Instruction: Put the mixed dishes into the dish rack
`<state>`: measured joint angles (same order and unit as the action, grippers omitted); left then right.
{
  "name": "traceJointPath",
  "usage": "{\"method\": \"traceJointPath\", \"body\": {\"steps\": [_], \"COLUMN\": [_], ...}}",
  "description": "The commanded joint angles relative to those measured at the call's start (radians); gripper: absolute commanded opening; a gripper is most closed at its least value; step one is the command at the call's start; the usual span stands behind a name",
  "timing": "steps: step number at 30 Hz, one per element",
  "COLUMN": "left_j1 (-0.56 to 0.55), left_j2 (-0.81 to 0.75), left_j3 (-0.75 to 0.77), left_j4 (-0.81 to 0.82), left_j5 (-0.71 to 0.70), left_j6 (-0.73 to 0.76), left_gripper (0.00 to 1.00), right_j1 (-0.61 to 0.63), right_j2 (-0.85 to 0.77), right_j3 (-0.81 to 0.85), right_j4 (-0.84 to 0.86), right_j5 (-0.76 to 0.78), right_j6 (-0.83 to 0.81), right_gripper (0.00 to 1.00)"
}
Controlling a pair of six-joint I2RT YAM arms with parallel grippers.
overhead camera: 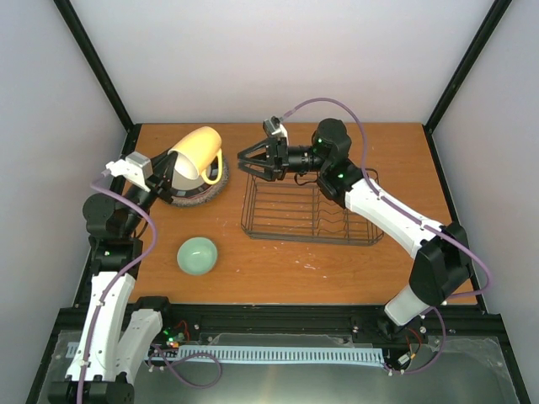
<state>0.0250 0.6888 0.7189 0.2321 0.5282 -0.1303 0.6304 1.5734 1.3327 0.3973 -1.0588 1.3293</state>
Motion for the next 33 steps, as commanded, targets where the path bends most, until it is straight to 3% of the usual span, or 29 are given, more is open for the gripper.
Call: {"method": "traceJointPath", "body": {"steps": [1,5,10,17,29,33], "left_j1": [0.001,0.001,0.0,0.0,0.0,-0.001], "left_j2": [-0.015,-0.008,0.002,-0.009,0.002,0.018], "left_j3": [0.015,0.011,0.002,-0.038,-0.067,-0.064], "left_j4": [0.164,0.195,0.229,0.263,0.298,0.313], "left_j5": [0.007,0.015,0.02,0.021,0.009,0.009], "left_j6": [-0.049,-0.079,-0.104,-0.144,-0.158,-0.158], "left_gripper": [0.01,0.01,0.01,0.01,0.01,0.01], "right_j1": [0.027,0.039,0.049,0.058,0.093,0.101], "right_j2": [0.003,0.021,0.053,0.106,0.176,0.185], "right_j3": [0.03,0.013,0.066,0.119,0.194,0.2], "right_j4": [-0.043,0.007,-0.085,-0.082,-0.078,-0.073], "right_j5": [-0.001,0.01,0.021,0.018,-0.012,-0.015], "right_j6": [-0.045,-0.019,-0.098,-0.1,-0.087,-0.084], "right_gripper": [0.58,0.57,0.57,0.56,0.43,0.34]}}
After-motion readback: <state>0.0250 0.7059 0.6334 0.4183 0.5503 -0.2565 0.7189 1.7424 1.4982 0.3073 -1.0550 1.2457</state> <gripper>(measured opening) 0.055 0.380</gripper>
